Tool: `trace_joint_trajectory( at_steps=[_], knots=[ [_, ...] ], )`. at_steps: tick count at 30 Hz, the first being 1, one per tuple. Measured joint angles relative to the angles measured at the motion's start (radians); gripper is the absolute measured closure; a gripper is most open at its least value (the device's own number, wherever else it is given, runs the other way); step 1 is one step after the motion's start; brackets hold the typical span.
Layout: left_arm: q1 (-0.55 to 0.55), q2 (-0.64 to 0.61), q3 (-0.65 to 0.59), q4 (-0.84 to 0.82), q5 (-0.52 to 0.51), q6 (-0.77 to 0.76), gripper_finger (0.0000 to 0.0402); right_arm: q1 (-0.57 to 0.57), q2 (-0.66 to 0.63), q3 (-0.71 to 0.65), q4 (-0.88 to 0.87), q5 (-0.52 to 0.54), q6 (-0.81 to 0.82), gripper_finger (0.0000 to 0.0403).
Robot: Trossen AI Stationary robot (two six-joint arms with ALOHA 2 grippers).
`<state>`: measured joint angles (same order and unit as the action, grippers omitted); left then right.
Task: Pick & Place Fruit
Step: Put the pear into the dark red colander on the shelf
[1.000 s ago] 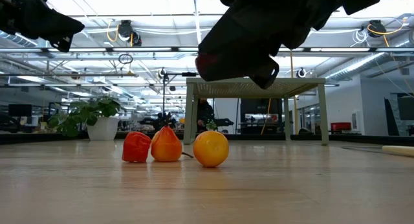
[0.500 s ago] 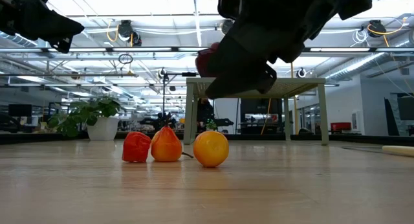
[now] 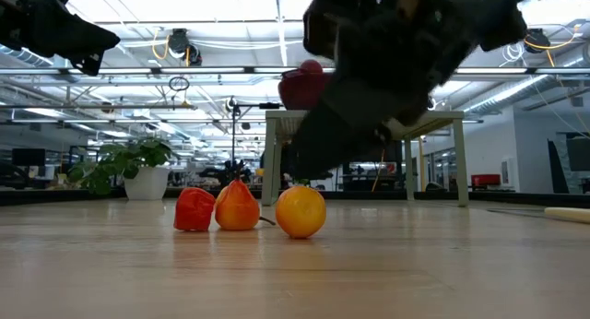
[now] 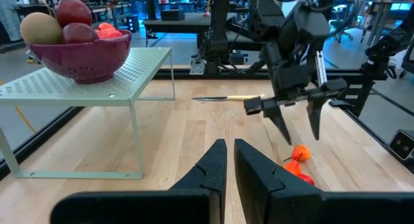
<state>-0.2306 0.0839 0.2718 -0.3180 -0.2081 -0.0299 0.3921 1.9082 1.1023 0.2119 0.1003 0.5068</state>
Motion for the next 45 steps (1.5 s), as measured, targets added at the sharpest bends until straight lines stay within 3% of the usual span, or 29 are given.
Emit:
trace_joint_trajectory(
  at_steps=[45],
  knots=[
    [0.000,0.000,0.000,0.000,0.000,0.022,0.0369,-0.004,0.070,0.000,0.028,0.029,0.030,0.0181]
  ],
)
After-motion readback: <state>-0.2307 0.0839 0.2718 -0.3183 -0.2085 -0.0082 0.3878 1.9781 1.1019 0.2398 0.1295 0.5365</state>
